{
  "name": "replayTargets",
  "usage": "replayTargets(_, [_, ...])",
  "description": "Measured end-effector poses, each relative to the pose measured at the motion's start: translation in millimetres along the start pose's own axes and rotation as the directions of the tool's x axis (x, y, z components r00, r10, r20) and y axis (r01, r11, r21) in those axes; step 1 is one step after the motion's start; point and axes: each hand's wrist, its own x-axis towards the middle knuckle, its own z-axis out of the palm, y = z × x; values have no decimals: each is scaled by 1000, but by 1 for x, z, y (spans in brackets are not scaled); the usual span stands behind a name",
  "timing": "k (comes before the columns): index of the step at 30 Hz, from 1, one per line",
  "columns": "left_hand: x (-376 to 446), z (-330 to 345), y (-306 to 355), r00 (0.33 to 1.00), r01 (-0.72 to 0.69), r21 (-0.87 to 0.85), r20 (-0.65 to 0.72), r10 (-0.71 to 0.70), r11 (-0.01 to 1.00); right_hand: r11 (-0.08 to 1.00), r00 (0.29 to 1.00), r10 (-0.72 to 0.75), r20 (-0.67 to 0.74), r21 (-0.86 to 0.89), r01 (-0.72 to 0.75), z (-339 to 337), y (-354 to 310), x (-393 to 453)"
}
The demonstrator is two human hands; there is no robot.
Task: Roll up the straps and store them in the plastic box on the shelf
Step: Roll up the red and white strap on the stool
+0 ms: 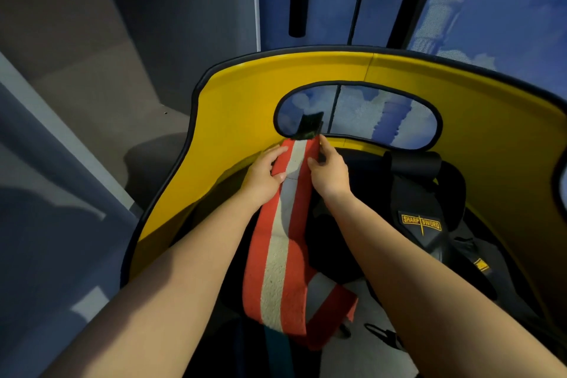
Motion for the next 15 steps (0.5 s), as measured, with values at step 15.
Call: replayTargets(15, [-67, -36, 6, 938, 315, 314, 43, -345, 896, 762, 877, -343, 337, -447, 469, -41, -19, -87])
